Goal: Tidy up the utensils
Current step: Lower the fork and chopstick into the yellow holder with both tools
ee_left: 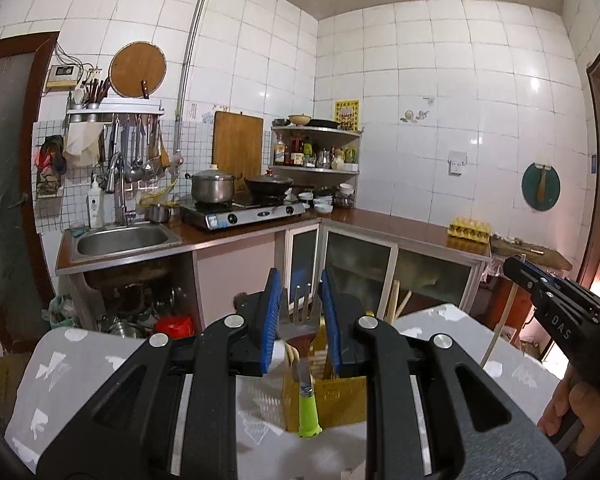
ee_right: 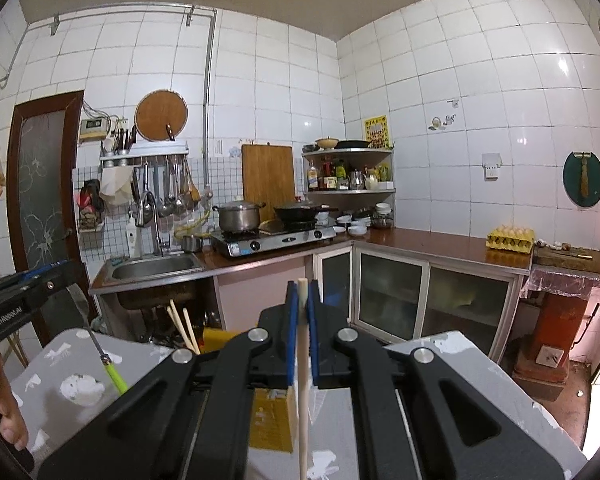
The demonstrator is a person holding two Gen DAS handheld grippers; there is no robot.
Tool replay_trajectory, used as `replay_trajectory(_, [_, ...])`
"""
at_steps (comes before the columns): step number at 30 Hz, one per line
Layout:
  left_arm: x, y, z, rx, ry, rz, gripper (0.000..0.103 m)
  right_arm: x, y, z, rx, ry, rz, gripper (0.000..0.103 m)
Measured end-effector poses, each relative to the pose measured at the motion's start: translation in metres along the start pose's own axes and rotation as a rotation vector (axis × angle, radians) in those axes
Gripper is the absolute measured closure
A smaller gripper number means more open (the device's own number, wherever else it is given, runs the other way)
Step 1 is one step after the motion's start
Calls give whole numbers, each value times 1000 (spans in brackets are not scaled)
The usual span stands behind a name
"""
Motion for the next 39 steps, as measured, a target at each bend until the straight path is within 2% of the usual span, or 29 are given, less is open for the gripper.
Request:
replay_trajectory(12, [-1,44,-46,71,0,-11,83,-31,43,-44,50,28,1,98])
replay_trajectory(20, [-1,35,-93,47,-12,-11,83,-33,46,-82,43,35,-32,98])
replay_trajectory(29, [-4,-18,-137,-54,-31,8,83,-17,-7,-124,-45,24,-26,98])
replay_trajectory(39, [-9,-79,-149,-178,-29,44,83,11,-78,-140,-164,13,-12,97])
Point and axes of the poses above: each gripper's, at about its wrist camera, not at the fingertips, and z roughly against the way its jaws point, x to its right, y to its top, the point moved 9 cm from there along -z, roughly the way its jaws point, and after that the axes turned 13 degrees about -z, right-handed, at the moved point
